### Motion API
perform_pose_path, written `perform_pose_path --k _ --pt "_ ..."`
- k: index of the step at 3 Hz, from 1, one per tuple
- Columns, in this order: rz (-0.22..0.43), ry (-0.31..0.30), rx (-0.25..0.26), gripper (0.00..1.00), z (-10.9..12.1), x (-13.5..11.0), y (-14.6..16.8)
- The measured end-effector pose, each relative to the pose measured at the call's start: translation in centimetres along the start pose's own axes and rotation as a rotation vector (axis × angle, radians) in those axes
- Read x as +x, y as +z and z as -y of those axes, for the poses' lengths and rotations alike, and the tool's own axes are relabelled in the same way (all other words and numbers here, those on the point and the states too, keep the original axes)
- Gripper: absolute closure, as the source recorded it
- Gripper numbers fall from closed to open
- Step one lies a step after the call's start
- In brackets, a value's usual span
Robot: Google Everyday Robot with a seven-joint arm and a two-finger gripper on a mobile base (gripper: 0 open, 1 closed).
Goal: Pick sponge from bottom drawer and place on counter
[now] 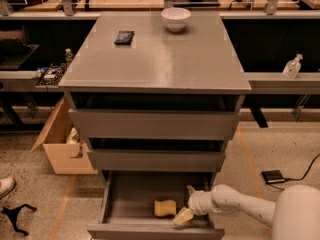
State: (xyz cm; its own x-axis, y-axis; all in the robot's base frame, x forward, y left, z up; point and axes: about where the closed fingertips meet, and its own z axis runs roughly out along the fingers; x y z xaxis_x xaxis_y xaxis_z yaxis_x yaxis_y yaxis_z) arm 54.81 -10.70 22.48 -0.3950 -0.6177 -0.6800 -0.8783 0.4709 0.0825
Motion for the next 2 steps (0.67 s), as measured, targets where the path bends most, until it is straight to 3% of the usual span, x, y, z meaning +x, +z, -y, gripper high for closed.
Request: perform_pose_path --k 2 --pt "0.023 -0.061 0.011 0.0 1.5 -0.4 3.1"
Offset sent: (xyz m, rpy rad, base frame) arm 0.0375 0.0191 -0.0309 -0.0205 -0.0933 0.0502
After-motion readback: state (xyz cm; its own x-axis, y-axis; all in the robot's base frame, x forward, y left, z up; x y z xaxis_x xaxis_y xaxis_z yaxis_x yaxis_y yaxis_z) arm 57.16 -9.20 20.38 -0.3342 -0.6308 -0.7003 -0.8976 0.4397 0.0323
